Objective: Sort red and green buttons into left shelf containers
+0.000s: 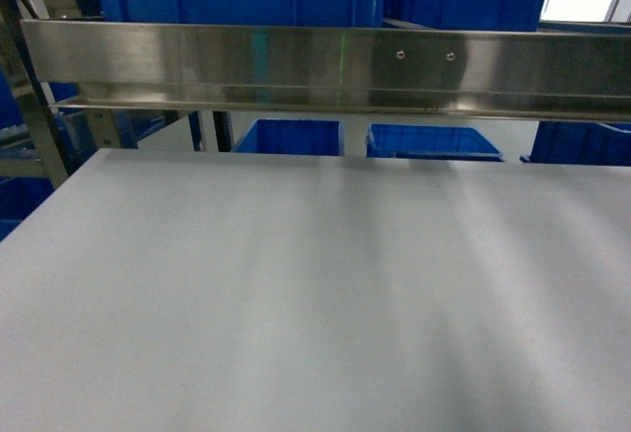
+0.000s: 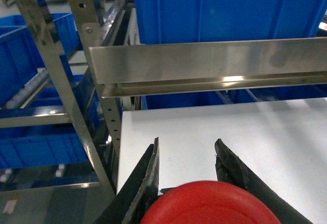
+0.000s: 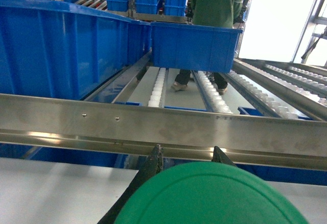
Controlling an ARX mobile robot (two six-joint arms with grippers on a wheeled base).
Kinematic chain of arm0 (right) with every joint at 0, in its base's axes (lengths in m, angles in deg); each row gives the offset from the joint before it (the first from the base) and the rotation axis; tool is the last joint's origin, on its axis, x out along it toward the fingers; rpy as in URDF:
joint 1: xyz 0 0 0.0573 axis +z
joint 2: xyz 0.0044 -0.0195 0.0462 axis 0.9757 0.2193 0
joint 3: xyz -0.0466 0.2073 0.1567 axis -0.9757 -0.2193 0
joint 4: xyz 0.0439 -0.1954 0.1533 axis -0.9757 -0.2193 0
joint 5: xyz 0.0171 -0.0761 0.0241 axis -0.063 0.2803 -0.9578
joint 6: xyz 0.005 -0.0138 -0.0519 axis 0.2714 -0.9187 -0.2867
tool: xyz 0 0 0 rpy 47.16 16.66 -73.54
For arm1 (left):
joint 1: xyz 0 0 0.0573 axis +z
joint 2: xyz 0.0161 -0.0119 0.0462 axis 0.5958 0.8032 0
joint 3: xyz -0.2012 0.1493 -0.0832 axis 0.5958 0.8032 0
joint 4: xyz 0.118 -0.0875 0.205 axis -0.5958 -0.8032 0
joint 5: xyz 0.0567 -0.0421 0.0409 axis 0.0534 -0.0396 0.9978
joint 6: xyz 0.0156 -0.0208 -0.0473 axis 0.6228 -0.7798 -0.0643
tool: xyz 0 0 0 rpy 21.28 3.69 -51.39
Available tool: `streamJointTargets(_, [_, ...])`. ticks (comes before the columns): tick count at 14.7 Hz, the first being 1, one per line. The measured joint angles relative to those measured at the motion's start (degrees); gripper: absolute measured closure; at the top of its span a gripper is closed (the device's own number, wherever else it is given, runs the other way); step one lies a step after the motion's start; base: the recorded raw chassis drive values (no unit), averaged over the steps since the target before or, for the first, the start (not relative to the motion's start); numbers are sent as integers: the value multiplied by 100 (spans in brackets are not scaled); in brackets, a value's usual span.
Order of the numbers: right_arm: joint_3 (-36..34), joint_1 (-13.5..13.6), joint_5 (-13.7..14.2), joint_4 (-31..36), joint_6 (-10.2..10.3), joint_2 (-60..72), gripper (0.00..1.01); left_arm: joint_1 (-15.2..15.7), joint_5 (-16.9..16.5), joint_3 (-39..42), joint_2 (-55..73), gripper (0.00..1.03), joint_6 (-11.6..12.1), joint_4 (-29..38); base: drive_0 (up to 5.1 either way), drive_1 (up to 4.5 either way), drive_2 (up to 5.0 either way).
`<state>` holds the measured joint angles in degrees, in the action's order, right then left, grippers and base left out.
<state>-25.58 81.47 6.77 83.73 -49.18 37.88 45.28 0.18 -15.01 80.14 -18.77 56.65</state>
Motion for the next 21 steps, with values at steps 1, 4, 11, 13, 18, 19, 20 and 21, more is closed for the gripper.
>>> streamJointTargets(1, [-2, 0, 0, -7, 0, 0, 77, 0, 0, 0, 0, 74, 0, -22, -503, 243, 243])
streamJointTargets(4, [0, 0, 0, -2, 0, 0, 77, 0, 0, 0, 0, 74, 0, -17, -505, 240, 240])
streamJointTargets(11, [0, 0, 0, -2, 0, -2, 77, 0, 0, 0, 0, 74, 0, -33, -498, 247, 247])
streamJointTargets(13, [0, 0, 0, 0, 0, -2, 77, -2, -2, 0, 0, 74, 0, -37, -498, 288, 189])
streamJointTargets(18, [0, 0, 0, -7, -2, -9, 77, -4, 0, 2, -11, 74, -2, -39, -468, 375, 113])
streamJointTargets(19, [0, 0, -11, -4, 0, -9, 77, 2, 4, 2, -11, 74, 0, -39, -460, 393, 69])
streamJointTargets(20, [0, 0, -11, -4, 0, -9, 77, 4, 0, 2, 0, 74, 0, -24, -437, 422, 86])
streamJointTargets(21, [0, 0, -13, -4, 0, -9, 77, 4, 0, 0, -2, 74, 0, -15, -439, 419, 85])
